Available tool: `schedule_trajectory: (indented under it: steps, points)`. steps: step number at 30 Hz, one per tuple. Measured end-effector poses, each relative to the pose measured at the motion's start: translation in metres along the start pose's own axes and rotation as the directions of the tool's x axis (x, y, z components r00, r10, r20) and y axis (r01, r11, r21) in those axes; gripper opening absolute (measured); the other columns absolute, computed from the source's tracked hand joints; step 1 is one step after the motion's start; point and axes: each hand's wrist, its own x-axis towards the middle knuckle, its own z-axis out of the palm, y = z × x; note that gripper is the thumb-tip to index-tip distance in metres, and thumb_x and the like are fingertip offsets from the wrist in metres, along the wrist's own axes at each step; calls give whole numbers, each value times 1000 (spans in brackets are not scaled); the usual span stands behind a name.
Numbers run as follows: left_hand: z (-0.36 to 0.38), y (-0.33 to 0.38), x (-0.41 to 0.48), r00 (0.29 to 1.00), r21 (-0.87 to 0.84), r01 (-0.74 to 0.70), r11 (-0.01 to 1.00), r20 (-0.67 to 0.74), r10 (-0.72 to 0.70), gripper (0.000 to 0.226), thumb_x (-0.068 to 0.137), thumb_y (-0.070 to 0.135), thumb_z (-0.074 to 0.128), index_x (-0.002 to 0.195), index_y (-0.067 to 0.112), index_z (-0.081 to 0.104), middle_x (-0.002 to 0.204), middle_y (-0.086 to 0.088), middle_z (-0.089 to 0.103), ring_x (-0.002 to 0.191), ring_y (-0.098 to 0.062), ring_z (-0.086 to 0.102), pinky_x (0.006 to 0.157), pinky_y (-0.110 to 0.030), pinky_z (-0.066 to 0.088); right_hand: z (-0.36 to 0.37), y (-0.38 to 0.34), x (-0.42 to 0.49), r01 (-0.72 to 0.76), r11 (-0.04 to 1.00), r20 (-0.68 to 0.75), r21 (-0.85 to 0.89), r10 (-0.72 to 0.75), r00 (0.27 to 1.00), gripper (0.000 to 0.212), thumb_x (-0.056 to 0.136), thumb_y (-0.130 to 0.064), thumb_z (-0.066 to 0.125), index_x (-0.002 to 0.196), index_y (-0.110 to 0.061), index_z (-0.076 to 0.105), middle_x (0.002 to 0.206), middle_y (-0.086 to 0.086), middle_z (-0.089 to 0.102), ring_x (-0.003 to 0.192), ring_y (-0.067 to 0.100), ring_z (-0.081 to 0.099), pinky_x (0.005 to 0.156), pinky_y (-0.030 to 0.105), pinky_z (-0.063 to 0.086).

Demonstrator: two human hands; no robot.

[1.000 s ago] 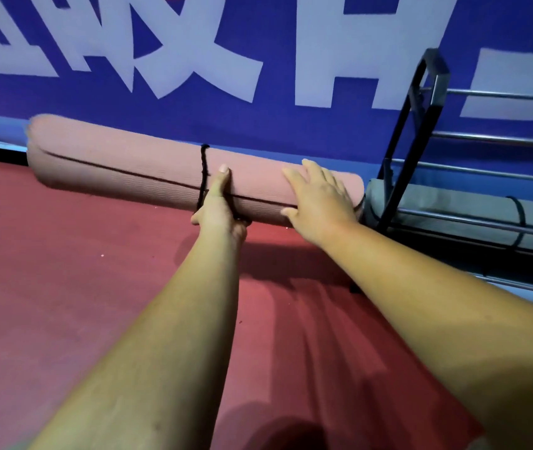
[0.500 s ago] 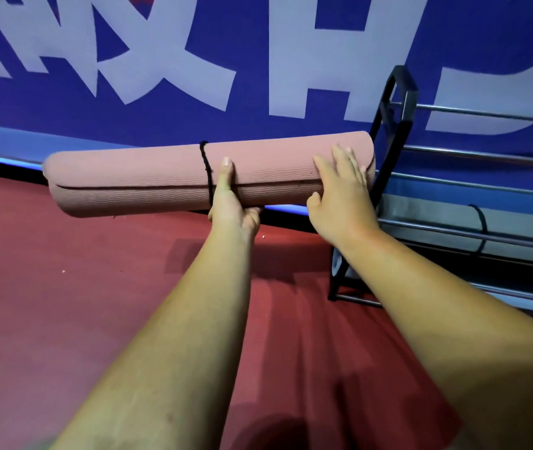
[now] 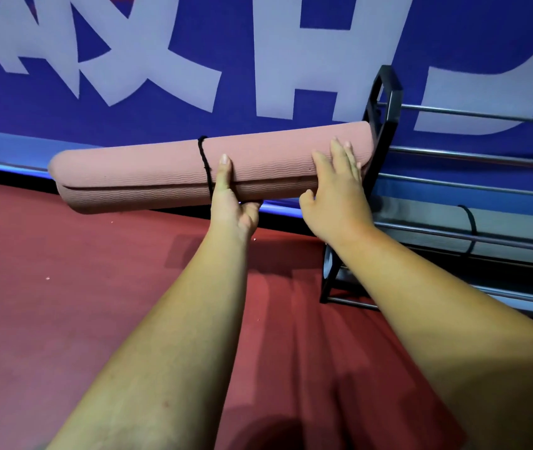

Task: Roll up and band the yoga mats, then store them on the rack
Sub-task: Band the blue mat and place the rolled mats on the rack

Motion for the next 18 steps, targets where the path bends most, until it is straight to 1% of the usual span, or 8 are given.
schedule_trajectory:
  steps: [3, 5, 8, 12, 15, 18]
  points:
    - [-1, -1, 5, 1000, 19, 4, 1000, 0, -4, 51, 94, 36, 82, 136, 11, 69, 127, -15, 76, 120, -37, 72, 108, -66, 51, -1, 2, -2, 11, 1000, 24, -21, -10, 1000, 72, 91, -15, 62, 159, -12, 41, 177, 12, 12, 164, 28, 3, 133, 42, 14]
    - [-1, 1, 6, 1000, 39, -2, 999, 16, 2, 46, 95, 37, 80, 133, 12, 69, 126, -14, 76, 120, -37, 72, 106, -69, 51, -2, 1, -2, 8, 1000, 28, -21, -7, 1000, 73, 91, -16, 62, 160, -12, 40, 177, 11, 11, 164, 27, 3, 133, 41, 15]
    - [3, 8, 8, 999, 86, -27, 996, 33, 24, 39, 98, 37, 77, 129, 15, 70, 124, -12, 77, 119, -36, 73, 103, -68, 53, -3, -3, -3, 2, 999, 32, -38, 0, 999, 74, 91, -18, 63, 160, -12, 38, 177, 10, 9, 164, 26, 2, 132, 42, 16]
    - [14, 17, 11, 998, 140, -62, 988, 20, 59, 50, 96, 33, 79, 140, 13, 67, 128, -10, 76, 120, -33, 72, 100, -66, 56, -2, -7, -4, -25, 998, 30, -64, 27, 999, 75, 92, -18, 61, 162, -12, 34, 177, 10, 5, 164, 27, -1, 131, 45, 20]
    - [14, 16, 12, 997, 177, -76, 981, 25, 73, 50, 97, 32, 78, 141, 13, 67, 130, -9, 76, 123, -32, 71, 98, -63, 57, 0, -9, -8, -43, 995, 5, -91, 43, 999, 74, 90, -16, 63, 159, -9, 36, 176, 13, 9, 163, 31, 3, 129, 49, 25]
    - [8, 12, 15, 998, 156, -52, 986, 35, 47, 51, 95, 32, 80, 140, 13, 67, 130, -11, 75, 121, -34, 72, 101, -66, 55, 3, -9, -11, -43, 991, 1, -127, 44, 999, 75, 89, -17, 63, 158, -7, 36, 175, 15, 11, 163, 33, 3, 130, 51, 22]
